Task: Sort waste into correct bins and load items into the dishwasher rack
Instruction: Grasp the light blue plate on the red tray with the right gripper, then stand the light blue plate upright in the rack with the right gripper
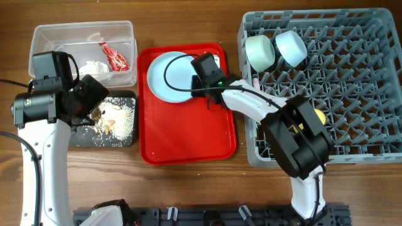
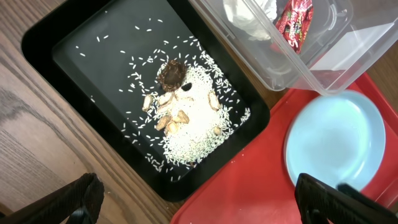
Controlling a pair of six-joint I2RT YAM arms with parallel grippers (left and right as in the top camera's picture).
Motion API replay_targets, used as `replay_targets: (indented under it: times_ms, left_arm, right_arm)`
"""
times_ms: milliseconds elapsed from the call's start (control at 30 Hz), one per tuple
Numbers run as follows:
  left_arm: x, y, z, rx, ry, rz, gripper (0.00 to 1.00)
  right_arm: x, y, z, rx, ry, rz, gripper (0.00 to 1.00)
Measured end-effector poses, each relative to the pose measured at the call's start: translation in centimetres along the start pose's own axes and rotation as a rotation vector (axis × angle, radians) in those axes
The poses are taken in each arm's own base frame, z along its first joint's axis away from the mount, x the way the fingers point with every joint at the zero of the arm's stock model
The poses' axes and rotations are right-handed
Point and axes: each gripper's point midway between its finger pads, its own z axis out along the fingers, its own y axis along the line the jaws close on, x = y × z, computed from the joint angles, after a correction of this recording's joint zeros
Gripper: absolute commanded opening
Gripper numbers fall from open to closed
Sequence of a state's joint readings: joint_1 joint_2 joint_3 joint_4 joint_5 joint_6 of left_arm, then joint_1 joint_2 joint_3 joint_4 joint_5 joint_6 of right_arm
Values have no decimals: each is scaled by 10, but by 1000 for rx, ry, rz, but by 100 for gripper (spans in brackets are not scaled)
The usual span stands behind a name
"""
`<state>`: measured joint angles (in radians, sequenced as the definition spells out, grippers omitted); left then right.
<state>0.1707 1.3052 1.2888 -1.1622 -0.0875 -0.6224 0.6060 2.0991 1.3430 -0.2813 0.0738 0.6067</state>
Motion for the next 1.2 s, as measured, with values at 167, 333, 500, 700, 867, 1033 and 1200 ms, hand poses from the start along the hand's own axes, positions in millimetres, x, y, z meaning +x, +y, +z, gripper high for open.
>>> replay_targets:
  times_ms: [167, 333, 500, 700, 867, 1033, 1200]
  left_arm:
    - [0, 0, 0, 0, 0, 0, 100]
    - [0, 0, 0, 0, 0, 0, 100]
    - [0, 0, 0, 0, 0, 0, 100]
    - [0, 0, 0, 1, -2, 0, 100]
    - [-2, -2, 0, 8, -10, -1, 100]
    - [-4, -3, 0, 13, -15, -2, 100]
    - [-4, -7, 0, 33, -12, -2, 100]
  right_arm:
    - [-2, -26, -22, 99, 8, 23, 4]
    - [-24, -38, -63, 118, -31, 13, 4]
    - [-55, -54, -145, 130, -135, -44, 4]
    - [-101, -118, -283, 353, -430, -111, 4]
    - [-99, -177, -362, 683, -489, -254, 4]
    - [-70, -212, -363, 902, -302, -354, 4]
    - [-47, -228, -320, 967, -175, -375, 4]
